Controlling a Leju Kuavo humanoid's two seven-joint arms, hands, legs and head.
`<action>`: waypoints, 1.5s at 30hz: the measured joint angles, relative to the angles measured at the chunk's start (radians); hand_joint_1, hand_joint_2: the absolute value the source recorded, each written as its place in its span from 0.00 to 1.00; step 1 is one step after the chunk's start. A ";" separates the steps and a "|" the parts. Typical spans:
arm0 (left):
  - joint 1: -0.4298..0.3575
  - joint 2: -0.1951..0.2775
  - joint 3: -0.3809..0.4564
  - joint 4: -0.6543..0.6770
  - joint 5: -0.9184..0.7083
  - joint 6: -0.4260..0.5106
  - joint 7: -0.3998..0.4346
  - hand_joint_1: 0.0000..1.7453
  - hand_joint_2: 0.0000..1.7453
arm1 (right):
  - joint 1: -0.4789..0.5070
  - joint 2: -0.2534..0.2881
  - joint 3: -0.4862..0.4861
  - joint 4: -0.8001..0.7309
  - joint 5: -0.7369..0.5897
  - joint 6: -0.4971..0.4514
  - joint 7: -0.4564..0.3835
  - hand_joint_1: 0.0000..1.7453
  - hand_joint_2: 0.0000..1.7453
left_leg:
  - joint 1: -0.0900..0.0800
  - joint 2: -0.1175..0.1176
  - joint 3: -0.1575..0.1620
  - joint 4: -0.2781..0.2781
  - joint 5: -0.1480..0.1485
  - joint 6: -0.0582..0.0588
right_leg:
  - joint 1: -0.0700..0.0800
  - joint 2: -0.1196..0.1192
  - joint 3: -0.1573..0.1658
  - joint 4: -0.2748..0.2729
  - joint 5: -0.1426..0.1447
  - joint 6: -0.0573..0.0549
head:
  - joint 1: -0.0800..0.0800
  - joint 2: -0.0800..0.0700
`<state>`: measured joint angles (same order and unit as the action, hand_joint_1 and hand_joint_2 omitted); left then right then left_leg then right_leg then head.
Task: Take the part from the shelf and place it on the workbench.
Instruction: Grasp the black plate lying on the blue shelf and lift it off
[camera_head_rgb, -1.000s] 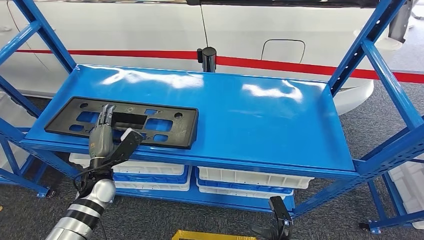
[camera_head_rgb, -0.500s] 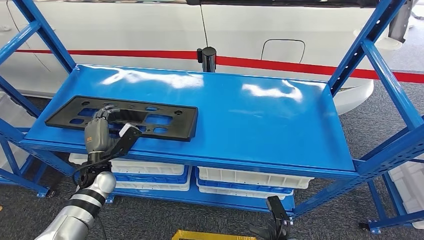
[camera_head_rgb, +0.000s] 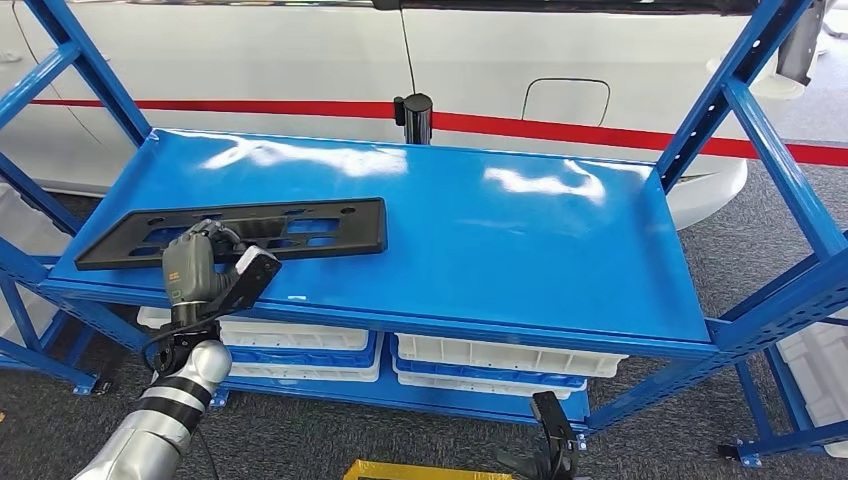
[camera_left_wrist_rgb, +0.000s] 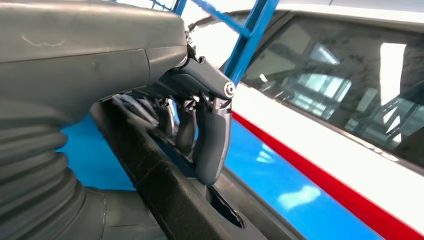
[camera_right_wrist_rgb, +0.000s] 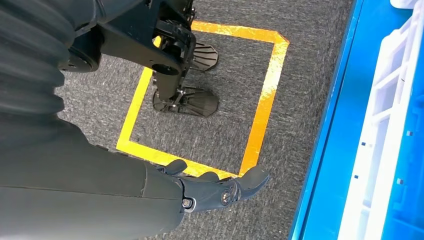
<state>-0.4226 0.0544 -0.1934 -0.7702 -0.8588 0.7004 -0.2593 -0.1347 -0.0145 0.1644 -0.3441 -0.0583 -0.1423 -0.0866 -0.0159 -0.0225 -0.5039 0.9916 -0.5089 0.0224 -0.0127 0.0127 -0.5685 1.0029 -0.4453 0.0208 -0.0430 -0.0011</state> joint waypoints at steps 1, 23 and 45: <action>0.004 -0.005 0.020 -0.008 -0.015 0.000 -0.018 1.00 1.00 | 0.000 0.000 0.000 0.000 0.001 0.000 0.000 0.00 1.00 | 0.000 0.000 0.000 0.000 0.000 0.000 | 0.000 0.000 0.000 0.000 0.000 0.000 | 0.000 0.000; -0.024 -0.122 0.396 -0.334 -0.147 0.000 -0.430 1.00 1.00 | -0.023 0.018 0.002 0.000 0.019 0.010 0.009 0.00 1.00 | 0.000 0.001 0.000 0.000 0.000 0.000 | 0.000 0.001 -0.001 0.000 0.000 0.000 | 0.000 0.000; -0.028 -0.138 0.298 -0.635 -0.182 0.000 -0.440 1.00 1.00 | -0.070 0.039 0.020 0.000 0.033 0.015 0.036 0.00 1.00 | 0.010 0.012 -0.009 -0.007 0.028 0.034 | -0.001 -0.003 -0.146 0.274 -0.094 0.013 | 0.009 0.000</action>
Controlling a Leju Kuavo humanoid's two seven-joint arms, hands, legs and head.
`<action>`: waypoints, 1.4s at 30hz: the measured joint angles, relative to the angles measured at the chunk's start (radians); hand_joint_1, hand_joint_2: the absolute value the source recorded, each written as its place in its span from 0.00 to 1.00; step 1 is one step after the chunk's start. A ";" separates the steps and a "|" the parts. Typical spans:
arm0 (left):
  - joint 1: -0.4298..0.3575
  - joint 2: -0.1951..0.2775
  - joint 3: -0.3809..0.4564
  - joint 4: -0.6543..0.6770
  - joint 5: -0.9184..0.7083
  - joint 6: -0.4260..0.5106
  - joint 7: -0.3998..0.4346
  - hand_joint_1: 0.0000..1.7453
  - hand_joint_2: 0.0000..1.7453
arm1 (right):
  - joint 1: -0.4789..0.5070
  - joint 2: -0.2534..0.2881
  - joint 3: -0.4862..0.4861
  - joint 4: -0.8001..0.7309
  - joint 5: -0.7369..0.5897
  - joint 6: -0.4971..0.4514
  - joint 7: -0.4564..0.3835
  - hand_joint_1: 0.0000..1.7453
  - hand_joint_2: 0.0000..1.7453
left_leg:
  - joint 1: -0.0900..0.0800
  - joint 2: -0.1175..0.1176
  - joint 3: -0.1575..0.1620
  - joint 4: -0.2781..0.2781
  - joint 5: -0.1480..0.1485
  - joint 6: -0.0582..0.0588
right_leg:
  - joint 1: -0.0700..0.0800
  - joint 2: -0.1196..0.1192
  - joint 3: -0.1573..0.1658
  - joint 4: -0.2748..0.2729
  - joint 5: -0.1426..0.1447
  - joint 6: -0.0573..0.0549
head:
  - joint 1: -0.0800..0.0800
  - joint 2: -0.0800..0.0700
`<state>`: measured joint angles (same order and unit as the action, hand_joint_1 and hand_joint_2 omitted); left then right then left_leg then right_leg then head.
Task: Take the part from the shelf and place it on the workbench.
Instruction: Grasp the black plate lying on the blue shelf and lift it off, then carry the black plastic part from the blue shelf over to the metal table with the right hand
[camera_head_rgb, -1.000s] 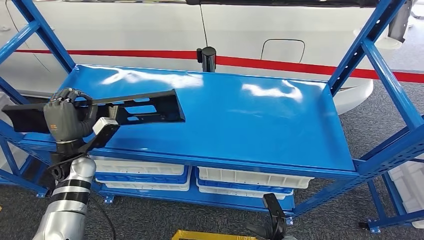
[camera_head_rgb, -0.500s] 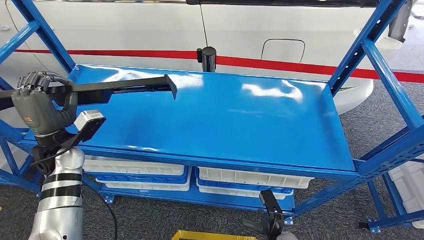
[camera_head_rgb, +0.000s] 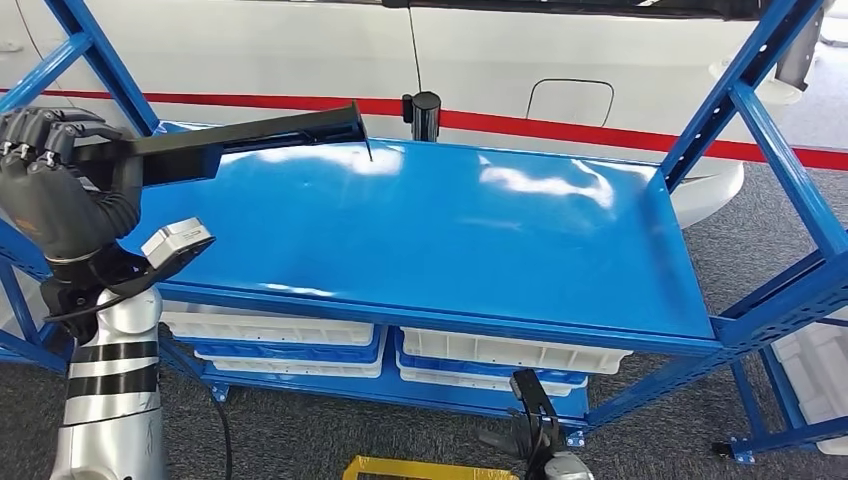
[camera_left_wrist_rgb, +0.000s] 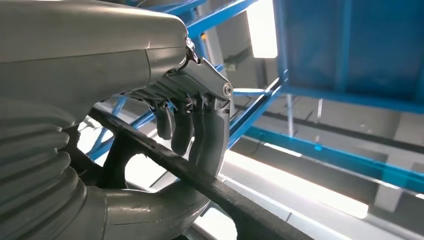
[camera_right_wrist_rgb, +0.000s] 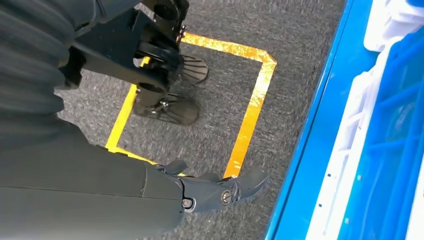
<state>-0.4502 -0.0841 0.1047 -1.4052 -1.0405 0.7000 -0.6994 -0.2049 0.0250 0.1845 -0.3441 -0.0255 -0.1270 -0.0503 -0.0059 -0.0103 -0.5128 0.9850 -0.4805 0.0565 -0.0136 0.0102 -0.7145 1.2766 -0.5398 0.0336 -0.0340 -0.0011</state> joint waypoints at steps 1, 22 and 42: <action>0.003 0.000 -0.003 -0.008 -0.001 0.000 0.000 1.00 1.00 | 0.000 0.000 0.001 0.000 0.001 0.000 0.001 0.00 1.00 | 0.000 0.000 0.000 0.000 0.000 0.000 | -0.001 0.000 -0.012 0.018 0.006 0.006 | 0.000 0.000; 0.014 0.011 -0.014 -0.089 0.004 0.000 0.001 1.00 1.00 | -0.016 -0.003 0.007 0.000 0.004 -0.008 0.006 0.00 1.00 | 0.028 -0.001 -0.003 0.042 -0.024 -0.079 | -0.005 -0.010 0.080 -0.263 0.159 -0.008 | -0.011 0.000; 0.019 0.028 -0.013 -0.129 0.026 -0.001 0.001 1.00 1.00 | -0.006 -0.007 0.007 -0.002 -0.003 -0.022 0.001 0.00 1.00 | 0.007 0.003 -0.109 0.033 0.067 -0.017 | 0.003 -0.010 0.035 -0.056 0.018 0.005 | -0.002 0.000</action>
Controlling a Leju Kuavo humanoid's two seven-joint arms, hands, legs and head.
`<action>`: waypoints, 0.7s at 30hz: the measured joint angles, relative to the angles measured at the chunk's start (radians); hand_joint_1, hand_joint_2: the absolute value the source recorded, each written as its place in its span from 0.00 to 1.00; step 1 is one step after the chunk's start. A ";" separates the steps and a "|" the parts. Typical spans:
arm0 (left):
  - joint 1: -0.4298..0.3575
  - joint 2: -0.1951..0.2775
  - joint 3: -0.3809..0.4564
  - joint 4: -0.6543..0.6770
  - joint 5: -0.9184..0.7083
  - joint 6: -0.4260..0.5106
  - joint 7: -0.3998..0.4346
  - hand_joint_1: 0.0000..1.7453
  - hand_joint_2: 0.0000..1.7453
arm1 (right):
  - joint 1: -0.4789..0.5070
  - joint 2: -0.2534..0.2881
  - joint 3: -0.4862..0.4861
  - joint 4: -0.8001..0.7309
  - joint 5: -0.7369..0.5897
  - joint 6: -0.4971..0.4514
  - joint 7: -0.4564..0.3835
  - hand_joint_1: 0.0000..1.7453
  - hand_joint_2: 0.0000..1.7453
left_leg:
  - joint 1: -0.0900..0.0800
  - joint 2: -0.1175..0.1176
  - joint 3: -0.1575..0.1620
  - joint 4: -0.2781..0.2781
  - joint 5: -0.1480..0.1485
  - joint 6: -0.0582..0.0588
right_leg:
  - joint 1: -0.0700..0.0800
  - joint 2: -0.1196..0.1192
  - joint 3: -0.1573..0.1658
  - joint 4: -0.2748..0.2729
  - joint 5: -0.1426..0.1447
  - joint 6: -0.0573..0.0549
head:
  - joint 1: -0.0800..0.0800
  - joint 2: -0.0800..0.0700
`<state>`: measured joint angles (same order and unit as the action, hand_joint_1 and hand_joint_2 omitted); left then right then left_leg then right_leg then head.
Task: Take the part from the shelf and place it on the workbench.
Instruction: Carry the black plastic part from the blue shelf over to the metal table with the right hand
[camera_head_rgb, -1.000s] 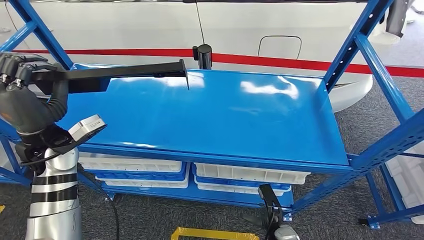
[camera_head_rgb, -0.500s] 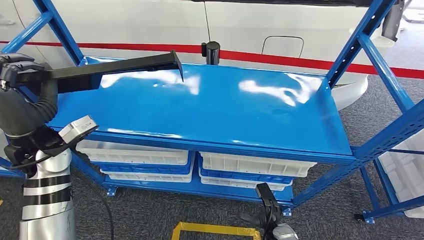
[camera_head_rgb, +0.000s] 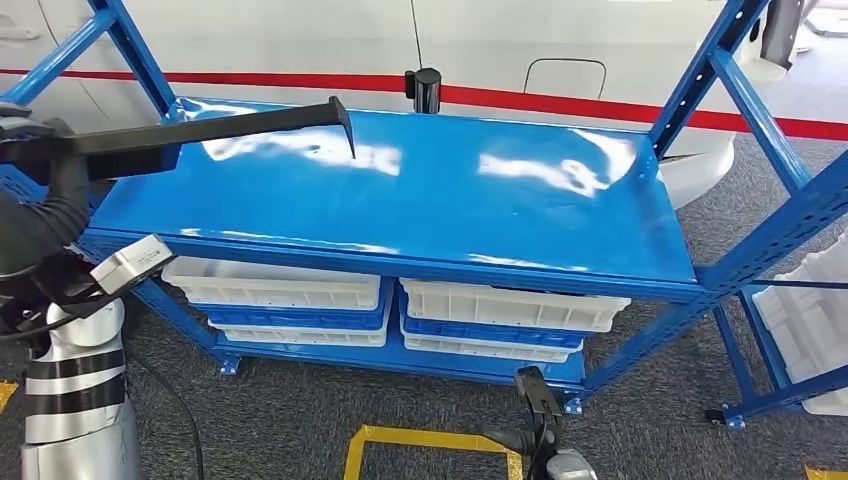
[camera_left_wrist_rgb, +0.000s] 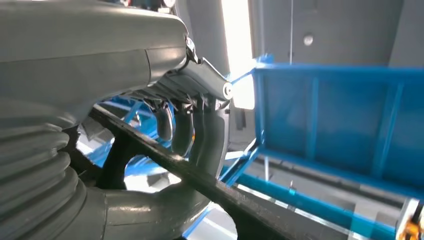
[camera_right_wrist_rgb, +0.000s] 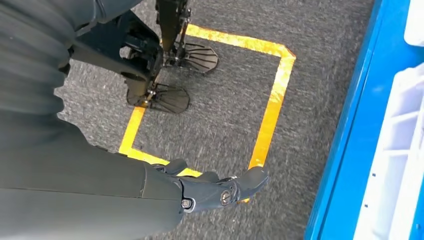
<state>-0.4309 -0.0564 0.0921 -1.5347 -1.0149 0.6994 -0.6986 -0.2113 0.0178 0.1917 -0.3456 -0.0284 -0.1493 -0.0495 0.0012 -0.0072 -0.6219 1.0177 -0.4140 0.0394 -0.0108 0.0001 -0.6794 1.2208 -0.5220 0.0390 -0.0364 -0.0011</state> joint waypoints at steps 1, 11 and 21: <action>-0.005 0.018 0.003 -0.017 0.008 0.000 0.000 1.00 1.00 | -0.001 0.001 0.000 -0.004 -0.002 -0.008 -0.006 0.00 1.00 | -0.001 0.000 -0.013 0.000 0.012 -0.011 | 0.001 -0.002 0.059 -0.088 0.026 -0.008 | 0.000 0.000; -0.040 0.080 0.017 -0.054 0.014 0.000 0.000 1.00 1.00 | -0.010 0.008 0.000 -0.034 0.005 -0.009 -0.034 0.00 1.00 | 0.035 0.002 0.022 0.153 -0.074 -0.086 | -0.008 -0.009 0.054 -0.223 0.136 -0.028 | -0.012 0.000; -0.007 0.071 0.024 -0.059 -0.011 -0.001 0.000 1.00 1.00 | 0.001 0.007 0.008 -0.040 0.025 -0.031 -0.045 0.00 1.00 | 0.014 0.003 0.011 0.012 -0.023 -0.005 | -0.008 -0.003 -0.075 0.005 0.011 -0.007 | -0.002 0.000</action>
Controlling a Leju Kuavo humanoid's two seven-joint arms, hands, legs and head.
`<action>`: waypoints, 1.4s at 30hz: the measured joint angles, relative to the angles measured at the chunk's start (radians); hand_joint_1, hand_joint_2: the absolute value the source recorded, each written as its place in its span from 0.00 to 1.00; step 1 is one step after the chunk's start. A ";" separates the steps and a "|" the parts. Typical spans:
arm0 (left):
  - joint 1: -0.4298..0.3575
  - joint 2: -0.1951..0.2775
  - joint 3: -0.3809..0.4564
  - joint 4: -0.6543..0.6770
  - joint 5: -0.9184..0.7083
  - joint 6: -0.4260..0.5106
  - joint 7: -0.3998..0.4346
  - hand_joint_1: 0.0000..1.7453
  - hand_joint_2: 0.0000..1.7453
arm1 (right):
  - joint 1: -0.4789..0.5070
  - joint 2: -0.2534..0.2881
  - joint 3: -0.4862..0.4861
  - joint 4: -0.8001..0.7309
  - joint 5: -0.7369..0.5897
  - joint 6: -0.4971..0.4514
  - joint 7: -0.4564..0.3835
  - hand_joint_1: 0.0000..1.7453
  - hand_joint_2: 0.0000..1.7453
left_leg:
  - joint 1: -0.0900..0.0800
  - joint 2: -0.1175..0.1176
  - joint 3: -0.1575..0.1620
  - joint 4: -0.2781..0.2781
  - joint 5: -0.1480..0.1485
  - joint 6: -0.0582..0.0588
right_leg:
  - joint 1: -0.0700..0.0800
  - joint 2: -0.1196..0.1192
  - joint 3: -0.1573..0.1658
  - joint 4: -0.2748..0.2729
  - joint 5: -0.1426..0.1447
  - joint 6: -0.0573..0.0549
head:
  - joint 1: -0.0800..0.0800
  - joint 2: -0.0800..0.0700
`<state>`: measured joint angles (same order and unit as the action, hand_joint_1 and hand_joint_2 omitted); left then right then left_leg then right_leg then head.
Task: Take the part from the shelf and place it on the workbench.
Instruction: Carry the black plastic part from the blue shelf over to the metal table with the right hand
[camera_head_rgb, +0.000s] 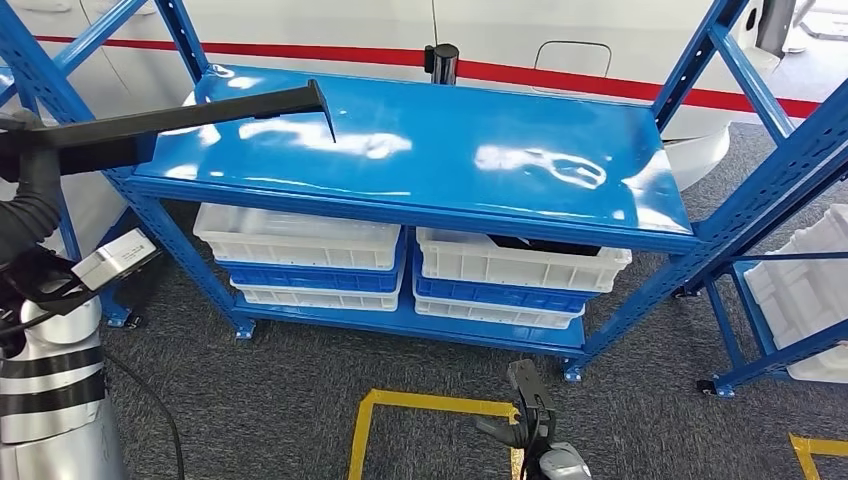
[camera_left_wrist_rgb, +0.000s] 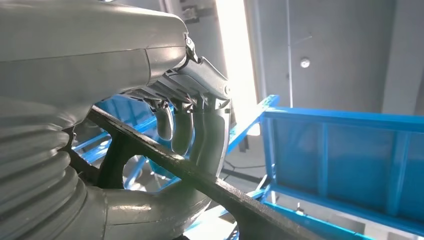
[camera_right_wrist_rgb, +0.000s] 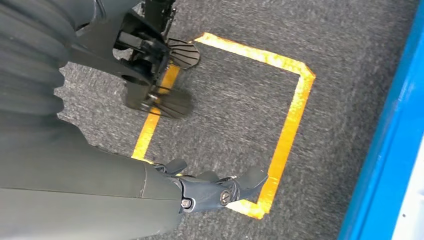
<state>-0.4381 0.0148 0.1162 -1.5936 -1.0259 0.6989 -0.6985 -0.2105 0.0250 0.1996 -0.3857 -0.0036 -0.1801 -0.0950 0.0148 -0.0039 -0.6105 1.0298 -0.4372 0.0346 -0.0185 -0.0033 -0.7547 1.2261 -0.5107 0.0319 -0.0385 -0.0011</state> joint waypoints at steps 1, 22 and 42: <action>0.005 -0.002 0.001 0.000 0.000 0.000 0.000 1.00 1.00 | 0.000 0.000 0.001 0.000 0.001 -0.002 -0.001 0.00 1.00 | -0.002 0.000 -0.015 0.000 0.011 0.001 | 0.001 0.000 -0.009 0.058 -0.022 0.001 | 0.000 0.000; 0.019 0.003 -0.001 -0.006 -0.028 0.000 0.000 1.00 1.00 | -0.008 -0.004 -0.001 -0.029 0.018 -0.117 -0.010 0.00 1.00 | 0.020 -0.002 0.045 0.065 -0.051 -0.084 | 0.007 -0.004 0.119 -0.212 0.118 -0.012 | -0.008 0.000; -0.004 0.001 -0.008 -0.023 -0.054 0.000 0.000 1.00 1.00 | -0.012 -0.019 -0.027 -0.017 0.015 -0.173 0.031 0.00 0.00 | 0.001 0.005 -0.109 0.003 0.097 -0.048 | 0.010 0.001 0.234 -0.225 0.015 -0.011 | 0.001 0.000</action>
<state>-0.4423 0.0161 0.1082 -1.6167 -1.0802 0.6992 -0.6989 -0.2229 0.0060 0.1730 -0.4025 0.0109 -0.3532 -0.0640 0.0159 0.0010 -0.7191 1.0329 -0.3406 -0.0130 -0.0088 -0.0023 -0.5202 1.0012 -0.4956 0.0208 -0.0375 -0.0010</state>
